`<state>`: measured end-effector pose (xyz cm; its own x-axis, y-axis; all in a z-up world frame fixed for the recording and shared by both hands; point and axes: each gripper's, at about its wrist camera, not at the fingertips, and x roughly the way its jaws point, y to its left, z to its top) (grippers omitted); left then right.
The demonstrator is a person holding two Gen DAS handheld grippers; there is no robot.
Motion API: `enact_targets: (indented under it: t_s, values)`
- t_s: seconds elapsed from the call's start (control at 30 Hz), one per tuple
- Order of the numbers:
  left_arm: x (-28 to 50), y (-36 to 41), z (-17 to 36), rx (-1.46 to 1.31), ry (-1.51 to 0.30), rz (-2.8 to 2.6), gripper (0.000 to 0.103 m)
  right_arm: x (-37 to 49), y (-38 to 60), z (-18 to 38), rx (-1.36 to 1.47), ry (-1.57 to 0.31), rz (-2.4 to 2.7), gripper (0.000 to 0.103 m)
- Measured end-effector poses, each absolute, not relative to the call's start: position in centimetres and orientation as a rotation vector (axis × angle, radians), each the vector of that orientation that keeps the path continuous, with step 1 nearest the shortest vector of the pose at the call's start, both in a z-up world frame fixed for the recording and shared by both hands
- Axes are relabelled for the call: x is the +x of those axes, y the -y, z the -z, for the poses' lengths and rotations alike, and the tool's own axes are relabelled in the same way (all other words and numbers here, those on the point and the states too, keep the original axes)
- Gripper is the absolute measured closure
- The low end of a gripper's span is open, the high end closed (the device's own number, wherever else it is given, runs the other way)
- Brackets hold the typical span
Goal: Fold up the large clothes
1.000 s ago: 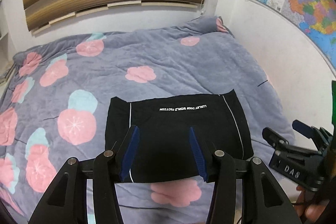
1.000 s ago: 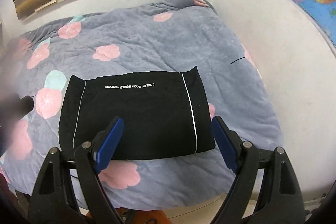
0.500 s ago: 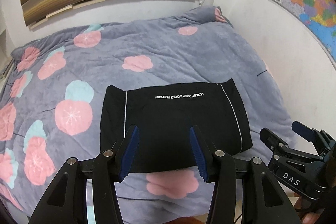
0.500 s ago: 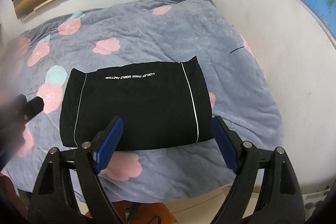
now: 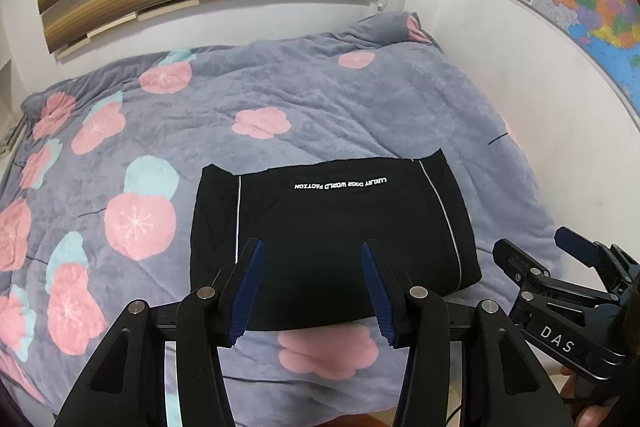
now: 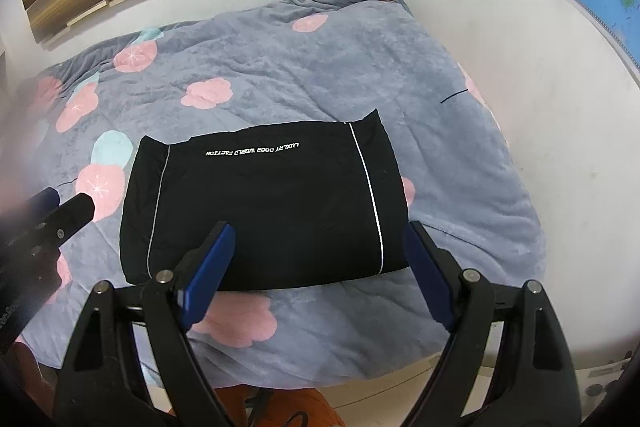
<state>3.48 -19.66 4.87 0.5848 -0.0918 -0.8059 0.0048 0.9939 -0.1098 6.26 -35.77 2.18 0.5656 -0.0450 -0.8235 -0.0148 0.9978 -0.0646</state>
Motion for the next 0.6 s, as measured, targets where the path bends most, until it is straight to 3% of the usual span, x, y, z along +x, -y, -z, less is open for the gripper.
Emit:
enact_targets:
  t_s: [0.6]
  values:
    - [4.14, 19.35, -4.62, -0.072, -0.949, 0.038, 0.051, 6.88, 35.65, -2.33, -0.058, -0.982, 0.009, 0.019]
